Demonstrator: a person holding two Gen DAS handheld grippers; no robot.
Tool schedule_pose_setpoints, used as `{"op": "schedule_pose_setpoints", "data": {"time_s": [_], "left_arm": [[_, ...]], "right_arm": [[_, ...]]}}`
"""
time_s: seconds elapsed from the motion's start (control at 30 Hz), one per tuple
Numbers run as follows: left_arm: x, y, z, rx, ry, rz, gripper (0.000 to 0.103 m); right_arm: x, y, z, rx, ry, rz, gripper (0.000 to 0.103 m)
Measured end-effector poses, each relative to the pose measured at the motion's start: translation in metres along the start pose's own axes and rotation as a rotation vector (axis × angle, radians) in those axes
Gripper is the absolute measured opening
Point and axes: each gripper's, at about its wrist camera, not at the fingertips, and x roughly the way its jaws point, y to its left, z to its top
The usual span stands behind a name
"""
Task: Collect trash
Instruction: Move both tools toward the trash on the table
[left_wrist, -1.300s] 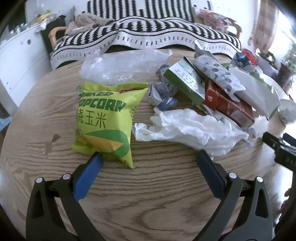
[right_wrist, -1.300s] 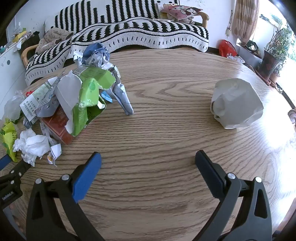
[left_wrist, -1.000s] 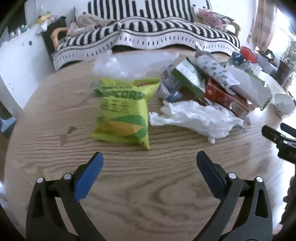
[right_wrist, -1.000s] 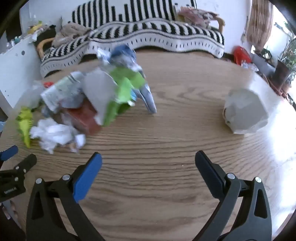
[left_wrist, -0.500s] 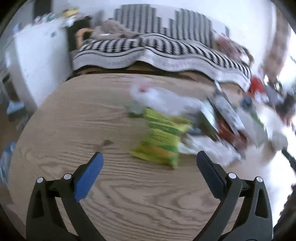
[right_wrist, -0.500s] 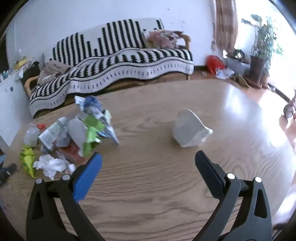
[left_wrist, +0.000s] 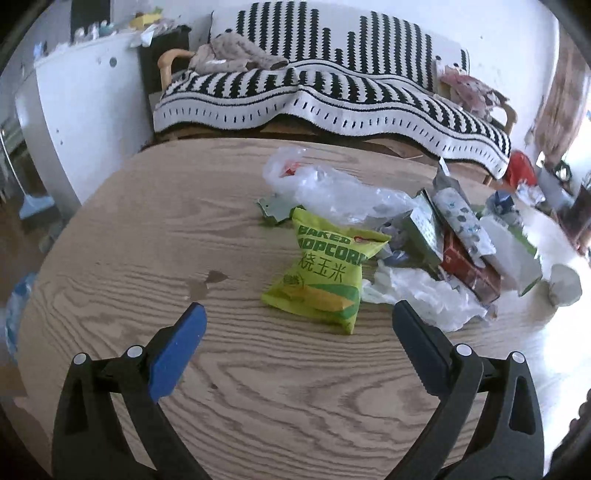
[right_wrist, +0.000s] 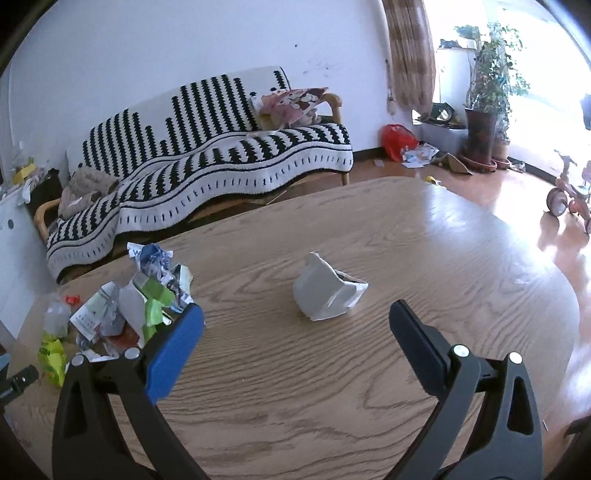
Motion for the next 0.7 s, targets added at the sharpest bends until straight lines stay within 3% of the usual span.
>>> {"op": "schedule_pose_setpoints", "data": {"time_s": [0.2,0.7], "left_arm": [[0.005,-0.002,-0.004,0.005,0.019,-0.023,0.098],[0.008,-0.005,-0.004,0.039,0.032,0.011,0.098]], "right_arm": [[0.002,0.002,0.001,0.017,0.018,0.022,0.098],[0.011,0.002,-0.006,-0.002,0.033,0.005,0.097]]}}
